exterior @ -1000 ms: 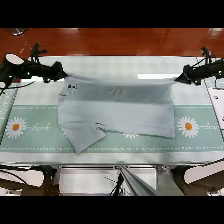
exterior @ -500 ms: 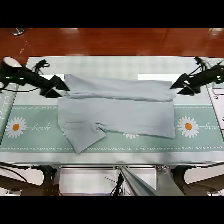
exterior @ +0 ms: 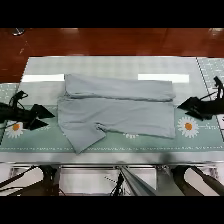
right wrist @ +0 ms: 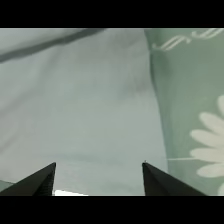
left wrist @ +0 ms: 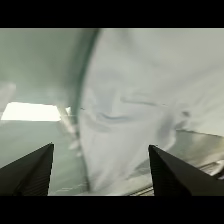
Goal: Fold the shirts.
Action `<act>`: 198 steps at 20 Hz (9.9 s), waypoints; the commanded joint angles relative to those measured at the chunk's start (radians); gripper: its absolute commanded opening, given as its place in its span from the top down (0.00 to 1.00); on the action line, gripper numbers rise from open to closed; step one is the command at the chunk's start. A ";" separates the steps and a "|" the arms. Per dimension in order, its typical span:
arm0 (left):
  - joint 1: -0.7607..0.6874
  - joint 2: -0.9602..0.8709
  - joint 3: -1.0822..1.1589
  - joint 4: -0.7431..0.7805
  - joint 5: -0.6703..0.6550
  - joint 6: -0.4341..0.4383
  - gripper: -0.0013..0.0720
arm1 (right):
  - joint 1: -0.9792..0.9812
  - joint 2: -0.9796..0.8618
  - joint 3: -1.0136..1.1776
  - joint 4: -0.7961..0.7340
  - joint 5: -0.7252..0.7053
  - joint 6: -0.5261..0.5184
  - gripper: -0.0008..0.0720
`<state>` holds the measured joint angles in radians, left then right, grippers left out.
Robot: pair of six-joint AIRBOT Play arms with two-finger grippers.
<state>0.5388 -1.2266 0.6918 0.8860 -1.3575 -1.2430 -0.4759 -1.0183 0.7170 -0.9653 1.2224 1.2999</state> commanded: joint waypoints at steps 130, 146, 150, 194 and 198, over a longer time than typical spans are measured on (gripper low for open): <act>-0.756 -0.422 1.107 -0.046 -0.002 -0.220 0.93 | 0.498 0.150 0.301 0.268 0.047 0.114 0.96; -0.552 0.690 -0.111 0.007 0.256 -0.201 0.92 | 0.876 -0.827 0.943 0.270 -0.166 0.152 0.78; -0.558 0.692 -0.240 -0.008 0.304 -0.201 0.92 | 0.810 -0.785 0.959 0.279 -0.077 0.150 0.14; -0.558 0.684 -0.245 -0.061 0.438 -0.201 0.92 | 0.496 -0.402 1.258 -0.022 0.239 0.315 0.96; -0.558 0.684 -0.245 -0.061 0.396 -0.201 0.92 | 0.278 -0.336 1.272 -0.024 0.374 0.366 0.96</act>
<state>-0.0189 -0.5423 0.4469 0.8253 -0.9314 -1.4445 -0.0704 -1.3895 1.9377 -0.9489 1.4685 1.6104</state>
